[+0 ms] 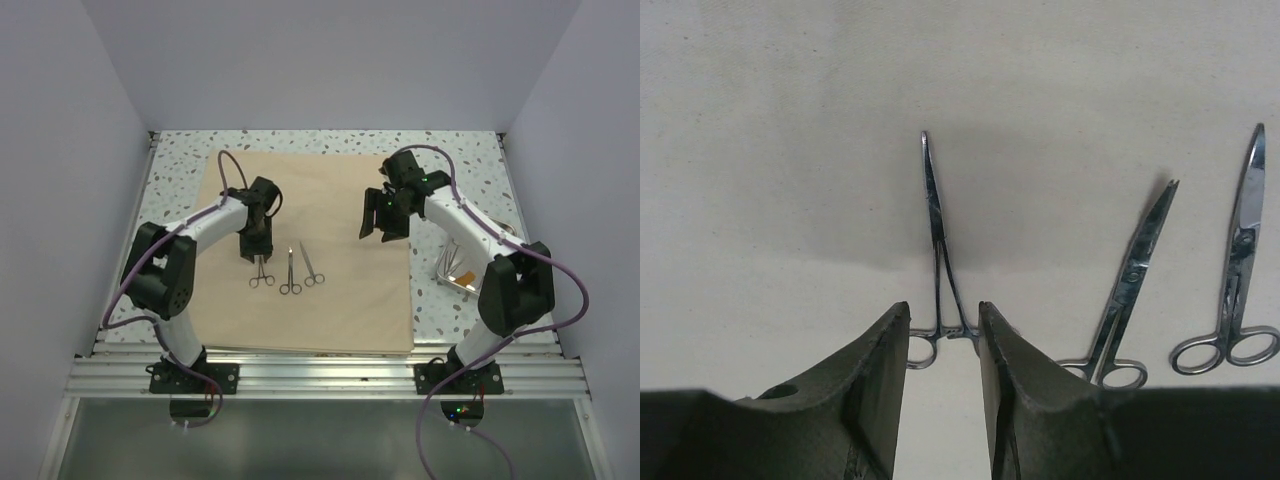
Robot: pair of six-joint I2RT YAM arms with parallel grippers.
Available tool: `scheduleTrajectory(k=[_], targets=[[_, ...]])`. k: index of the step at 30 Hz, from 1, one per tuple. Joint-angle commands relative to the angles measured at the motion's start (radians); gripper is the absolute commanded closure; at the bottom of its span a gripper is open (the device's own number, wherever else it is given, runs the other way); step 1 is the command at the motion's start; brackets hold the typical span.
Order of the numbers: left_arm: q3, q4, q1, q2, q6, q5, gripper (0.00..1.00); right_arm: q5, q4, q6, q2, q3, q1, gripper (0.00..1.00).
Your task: Prepare the surgical pack
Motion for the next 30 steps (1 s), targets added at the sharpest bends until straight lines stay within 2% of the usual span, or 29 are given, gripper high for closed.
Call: scheduleTrajectory(k=[1,9,14,19,22,23,24,27,30], targets=[[0.025,0.004,0.016,0.020,0.027,-0.015,0.63,-0.014,0.003,-0.018,0.000,-0.001,-0.003,0.37],[-0.040,0.070,0.017,0.050,0.001,0.056,0.64,-0.031,0.008,-0.021,0.009,-0.003,-0.001,0.37],[-0.067,0.096,0.037,0.079,0.002,0.065,0.69,-0.044,0.020,-0.018,0.017,-0.006,-0.001,0.37],[-0.112,0.131,0.065,0.092,0.021,0.079,0.81,-0.070,0.049,-0.008,0.037,-0.012,0.006,0.37],[-0.118,0.139,0.071,0.095,0.035,0.084,0.92,-0.071,0.049,-0.009,0.067,0.005,0.035,0.37],[-0.115,0.138,0.072,0.093,0.041,0.088,0.99,-0.076,0.051,-0.011,0.080,0.022,0.044,0.37],[-0.112,0.136,0.074,0.089,0.042,0.099,1.00,-0.085,0.052,-0.009,0.092,0.031,0.052,0.37],[-0.084,0.116,0.077,0.055,0.051,0.110,1.00,-0.200,0.111,0.003,0.138,0.052,0.087,0.37],[-0.058,0.095,0.078,-0.008,0.061,0.184,1.00,-0.351,0.235,0.103,0.199,0.037,0.101,0.37]])
